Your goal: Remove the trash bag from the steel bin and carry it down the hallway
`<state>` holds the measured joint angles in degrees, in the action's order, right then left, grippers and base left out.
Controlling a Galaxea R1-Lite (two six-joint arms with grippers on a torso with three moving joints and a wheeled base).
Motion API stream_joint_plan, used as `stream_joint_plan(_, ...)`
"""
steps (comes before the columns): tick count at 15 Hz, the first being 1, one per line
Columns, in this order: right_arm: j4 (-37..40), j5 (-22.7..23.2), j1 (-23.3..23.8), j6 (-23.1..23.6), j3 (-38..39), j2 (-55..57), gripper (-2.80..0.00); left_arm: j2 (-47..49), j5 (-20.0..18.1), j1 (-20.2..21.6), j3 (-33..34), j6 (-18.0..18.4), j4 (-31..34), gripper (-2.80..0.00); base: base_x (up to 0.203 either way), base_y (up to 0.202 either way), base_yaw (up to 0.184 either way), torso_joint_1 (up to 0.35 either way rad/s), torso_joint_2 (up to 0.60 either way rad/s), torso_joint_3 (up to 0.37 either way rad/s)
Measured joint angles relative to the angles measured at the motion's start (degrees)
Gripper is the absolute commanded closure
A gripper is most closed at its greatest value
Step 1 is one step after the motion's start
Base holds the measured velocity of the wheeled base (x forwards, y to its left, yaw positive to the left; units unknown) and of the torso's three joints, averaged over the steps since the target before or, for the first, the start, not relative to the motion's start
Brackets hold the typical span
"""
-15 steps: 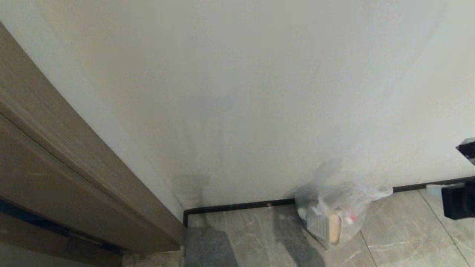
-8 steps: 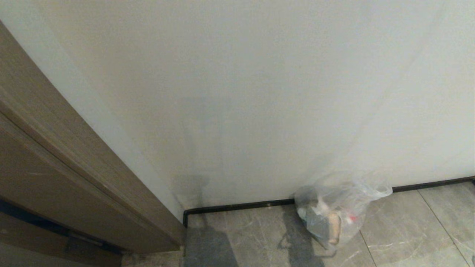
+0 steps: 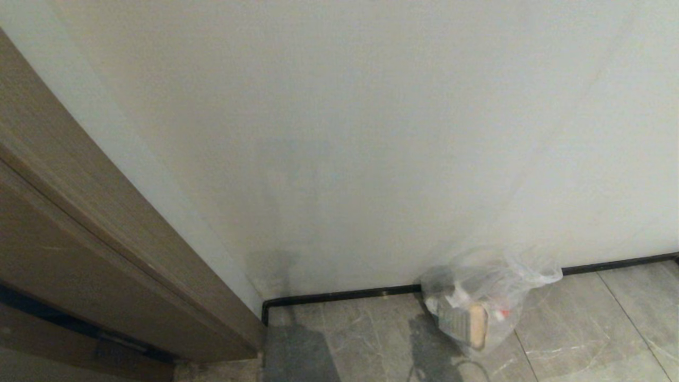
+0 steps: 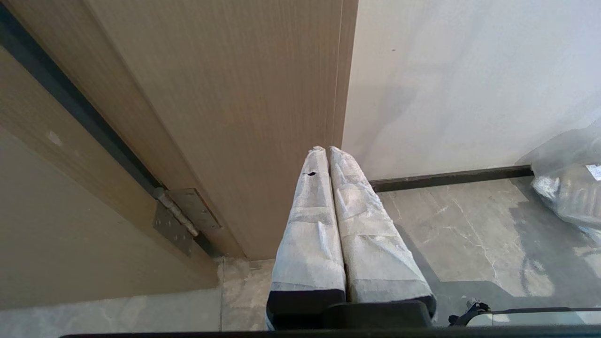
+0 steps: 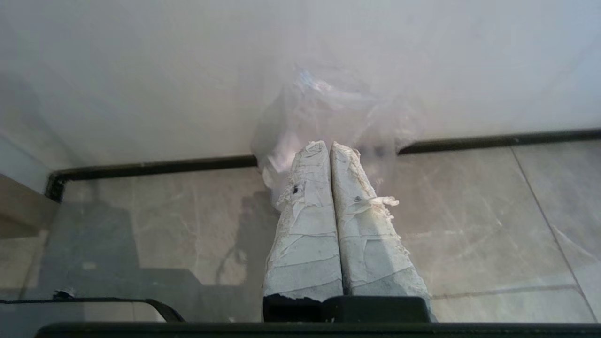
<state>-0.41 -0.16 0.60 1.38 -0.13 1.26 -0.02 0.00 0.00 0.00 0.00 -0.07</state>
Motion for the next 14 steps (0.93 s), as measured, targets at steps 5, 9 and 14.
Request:
stream_joint_plan(5, 0.0, -0.02, -0.07, -0.01, 0.09, -1.28, 0.0, 0.0, 0.0, 0.0, 0.0, 0.0, 0.0, 0.0, 0.0, 0.0, 0.0, 0.0, 0.0, 0.0)
stream_joint_plan(9, 0.0, -0.02, -0.07, 0.0, 0.13, -1.35, 0.0, 0.0, -0.02, 0.0, -0.02, 0.45, 0.23, 0.0, 0.0, 0.0, 0.0, 0.0, 0.0, 0.0)
stream_joint_plan(14, 0.0, -0.02, -0.07, 0.0, 0.13, -1.35, 0.0, 0.0, 0.05, 0.0, -0.05, -0.13, 0.16, 0.0, 0.0, 0.0, 0.0, 0.002, 0.0, 0.099)
